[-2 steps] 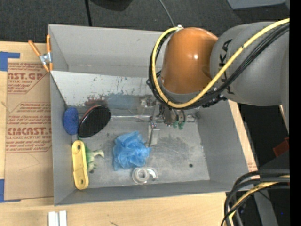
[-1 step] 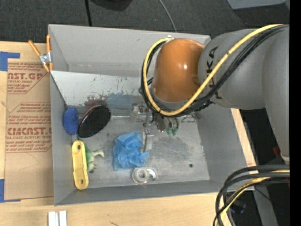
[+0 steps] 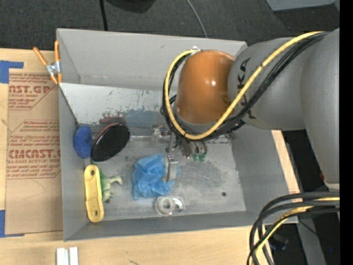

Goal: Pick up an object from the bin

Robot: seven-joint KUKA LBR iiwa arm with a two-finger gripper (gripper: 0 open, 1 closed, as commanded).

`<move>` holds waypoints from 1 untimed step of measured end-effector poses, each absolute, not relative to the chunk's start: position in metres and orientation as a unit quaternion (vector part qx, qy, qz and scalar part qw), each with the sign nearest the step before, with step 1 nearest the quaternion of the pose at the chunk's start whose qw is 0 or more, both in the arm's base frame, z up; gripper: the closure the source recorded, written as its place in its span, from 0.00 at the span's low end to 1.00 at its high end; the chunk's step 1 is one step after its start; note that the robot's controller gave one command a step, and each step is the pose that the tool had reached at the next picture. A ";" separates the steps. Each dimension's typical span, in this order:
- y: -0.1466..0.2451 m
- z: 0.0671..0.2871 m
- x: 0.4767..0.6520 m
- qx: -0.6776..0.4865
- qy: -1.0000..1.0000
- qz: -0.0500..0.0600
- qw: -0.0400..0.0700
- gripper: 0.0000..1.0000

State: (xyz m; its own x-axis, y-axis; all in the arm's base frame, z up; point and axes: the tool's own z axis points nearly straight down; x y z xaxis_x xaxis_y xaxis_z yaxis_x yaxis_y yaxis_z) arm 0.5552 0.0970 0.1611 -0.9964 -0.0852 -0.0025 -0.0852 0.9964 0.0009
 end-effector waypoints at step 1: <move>0.098 0.145 0.564 -0.064 0.998 0.000 0.000 0.00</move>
Offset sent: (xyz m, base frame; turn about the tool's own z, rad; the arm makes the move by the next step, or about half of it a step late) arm 0.0295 -0.0019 -0.0585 -0.0940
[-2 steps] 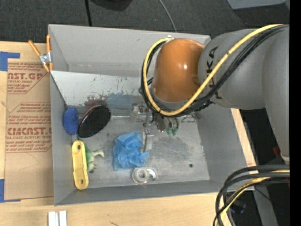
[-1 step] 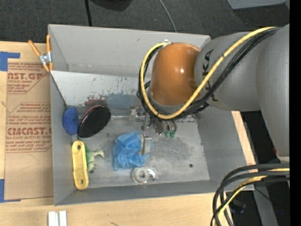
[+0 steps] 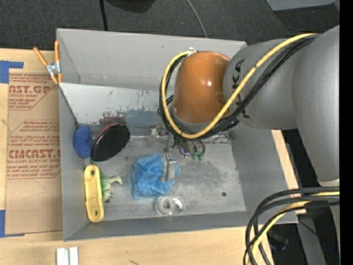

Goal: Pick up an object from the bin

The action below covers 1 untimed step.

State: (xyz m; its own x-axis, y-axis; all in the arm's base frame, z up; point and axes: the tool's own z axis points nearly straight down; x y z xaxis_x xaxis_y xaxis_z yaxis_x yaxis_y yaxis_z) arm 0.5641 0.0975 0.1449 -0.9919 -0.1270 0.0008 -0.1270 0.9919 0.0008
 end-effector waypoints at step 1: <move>0.097 0.126 0.577 0.112 -0.994 0.000 -0.003 0.00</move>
Offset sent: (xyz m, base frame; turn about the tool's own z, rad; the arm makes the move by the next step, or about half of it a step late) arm 0.0126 -0.0092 -0.0663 0.0156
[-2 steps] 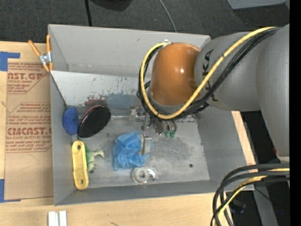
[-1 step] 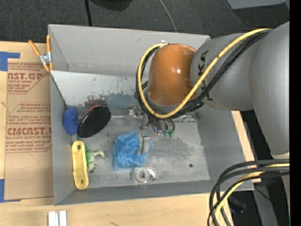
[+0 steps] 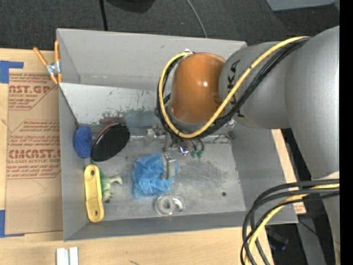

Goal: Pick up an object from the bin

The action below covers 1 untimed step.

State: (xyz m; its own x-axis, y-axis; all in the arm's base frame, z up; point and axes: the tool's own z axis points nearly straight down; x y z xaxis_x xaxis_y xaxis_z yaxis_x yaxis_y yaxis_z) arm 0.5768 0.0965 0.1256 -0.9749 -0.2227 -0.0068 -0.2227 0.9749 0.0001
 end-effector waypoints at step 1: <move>0.092 0.090 0.577 -0.064 0.998 0.001 0.000 0.00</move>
Offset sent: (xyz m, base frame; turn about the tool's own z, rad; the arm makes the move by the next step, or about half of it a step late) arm -0.0207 -0.0115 -0.0556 0.2478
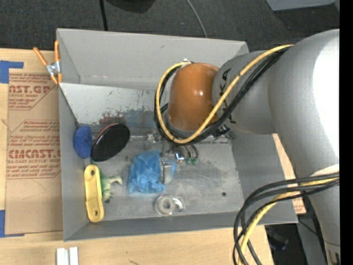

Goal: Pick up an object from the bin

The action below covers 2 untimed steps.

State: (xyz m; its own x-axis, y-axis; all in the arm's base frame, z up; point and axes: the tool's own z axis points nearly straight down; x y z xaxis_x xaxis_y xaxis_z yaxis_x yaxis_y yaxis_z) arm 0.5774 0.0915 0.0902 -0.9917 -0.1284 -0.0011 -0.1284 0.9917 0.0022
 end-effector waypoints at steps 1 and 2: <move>0.086 0.072 0.558 0.012 1.000 0.002 0.005 1.00; 0.086 0.072 0.558 0.012 1.000 0.002 0.005 1.00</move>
Offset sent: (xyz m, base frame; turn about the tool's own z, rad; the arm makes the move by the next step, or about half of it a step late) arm 0.0000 0.0000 0.0000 0.0000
